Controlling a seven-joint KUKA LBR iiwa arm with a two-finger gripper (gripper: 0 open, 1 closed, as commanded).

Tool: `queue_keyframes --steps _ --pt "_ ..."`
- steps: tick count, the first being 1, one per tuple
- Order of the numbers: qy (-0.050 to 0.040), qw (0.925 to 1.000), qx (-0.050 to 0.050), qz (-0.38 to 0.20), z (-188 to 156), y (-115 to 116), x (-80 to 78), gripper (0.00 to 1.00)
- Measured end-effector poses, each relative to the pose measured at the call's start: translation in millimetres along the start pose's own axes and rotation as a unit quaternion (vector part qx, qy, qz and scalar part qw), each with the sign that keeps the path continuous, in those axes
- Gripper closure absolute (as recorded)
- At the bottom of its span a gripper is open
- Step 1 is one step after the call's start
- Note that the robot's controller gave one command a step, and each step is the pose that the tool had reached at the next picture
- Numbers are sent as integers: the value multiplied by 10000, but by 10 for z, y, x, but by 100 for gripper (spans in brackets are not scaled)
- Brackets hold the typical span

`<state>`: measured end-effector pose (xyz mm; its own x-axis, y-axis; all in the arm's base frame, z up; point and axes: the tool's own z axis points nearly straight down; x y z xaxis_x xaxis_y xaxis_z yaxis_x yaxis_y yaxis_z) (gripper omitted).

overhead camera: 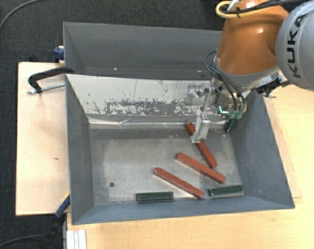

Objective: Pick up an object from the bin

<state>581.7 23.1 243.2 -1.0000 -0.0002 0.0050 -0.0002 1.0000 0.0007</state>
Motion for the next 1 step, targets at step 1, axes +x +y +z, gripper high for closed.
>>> queue_keyframes --steps 1 --pt "12 10000 1 20 1393 -292 385 0"
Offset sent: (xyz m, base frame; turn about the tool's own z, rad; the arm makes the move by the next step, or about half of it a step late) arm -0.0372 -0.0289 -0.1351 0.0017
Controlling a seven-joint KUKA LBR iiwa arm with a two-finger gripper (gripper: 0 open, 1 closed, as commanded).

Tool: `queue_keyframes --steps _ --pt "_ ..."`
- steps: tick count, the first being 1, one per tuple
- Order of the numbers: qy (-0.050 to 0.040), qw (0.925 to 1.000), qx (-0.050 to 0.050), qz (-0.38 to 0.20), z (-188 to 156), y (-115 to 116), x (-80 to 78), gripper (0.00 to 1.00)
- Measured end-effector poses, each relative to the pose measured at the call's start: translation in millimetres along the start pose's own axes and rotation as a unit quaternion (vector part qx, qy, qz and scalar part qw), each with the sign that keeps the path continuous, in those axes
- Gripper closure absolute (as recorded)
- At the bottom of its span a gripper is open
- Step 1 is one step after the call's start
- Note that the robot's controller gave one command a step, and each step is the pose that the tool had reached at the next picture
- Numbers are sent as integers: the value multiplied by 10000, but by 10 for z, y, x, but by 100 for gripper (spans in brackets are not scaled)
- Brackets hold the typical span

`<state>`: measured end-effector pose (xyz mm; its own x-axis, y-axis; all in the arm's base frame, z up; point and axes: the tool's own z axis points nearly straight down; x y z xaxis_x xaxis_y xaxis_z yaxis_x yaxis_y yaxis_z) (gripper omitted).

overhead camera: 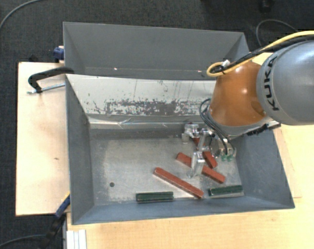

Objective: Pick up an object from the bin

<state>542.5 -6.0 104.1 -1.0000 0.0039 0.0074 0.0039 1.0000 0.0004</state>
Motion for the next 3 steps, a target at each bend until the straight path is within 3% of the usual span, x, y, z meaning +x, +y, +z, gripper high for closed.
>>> queue_keyframes --steps 1,2,3 --pt "-31 9994 3 -345 340 -358 -61 0" --pt "-39 9994 -2 -348 333 -348 -66 100" --pt "-110 9992 6 -394 -1355 -158 2 100"
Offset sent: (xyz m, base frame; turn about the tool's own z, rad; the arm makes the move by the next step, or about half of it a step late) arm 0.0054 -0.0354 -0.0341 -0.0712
